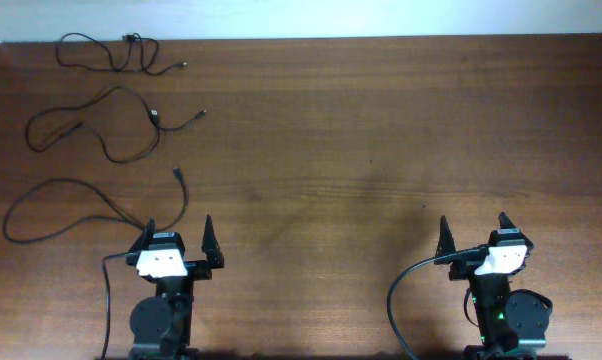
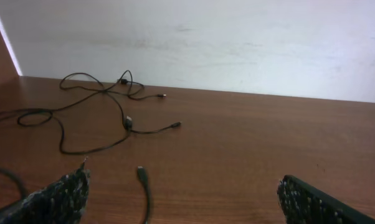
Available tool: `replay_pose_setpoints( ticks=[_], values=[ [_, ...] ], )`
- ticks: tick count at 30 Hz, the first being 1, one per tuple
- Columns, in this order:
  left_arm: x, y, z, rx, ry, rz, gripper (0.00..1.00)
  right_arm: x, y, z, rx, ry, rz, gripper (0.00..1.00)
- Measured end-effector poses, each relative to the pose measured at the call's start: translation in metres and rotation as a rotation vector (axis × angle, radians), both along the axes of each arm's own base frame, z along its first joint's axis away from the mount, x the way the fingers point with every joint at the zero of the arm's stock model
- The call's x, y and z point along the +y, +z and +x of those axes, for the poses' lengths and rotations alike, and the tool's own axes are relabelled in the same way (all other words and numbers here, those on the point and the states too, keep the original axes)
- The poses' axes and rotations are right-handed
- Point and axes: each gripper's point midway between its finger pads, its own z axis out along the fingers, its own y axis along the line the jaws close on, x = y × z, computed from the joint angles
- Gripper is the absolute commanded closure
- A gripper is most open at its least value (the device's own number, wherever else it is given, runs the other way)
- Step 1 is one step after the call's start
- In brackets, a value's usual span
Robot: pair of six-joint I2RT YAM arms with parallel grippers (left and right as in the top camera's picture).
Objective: Untangle cables
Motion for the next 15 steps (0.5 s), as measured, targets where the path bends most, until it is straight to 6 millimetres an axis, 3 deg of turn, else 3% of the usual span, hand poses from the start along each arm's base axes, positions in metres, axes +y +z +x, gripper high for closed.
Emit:
replay_pose_setpoints(
  ticks=[15],
  values=[
    [-0.0007,-0.0015,-0.0001,0.006,-0.004,-0.003,0.01,0.0,0.0,0.0,0.0,0.0,-0.001,0.02]
  ],
)
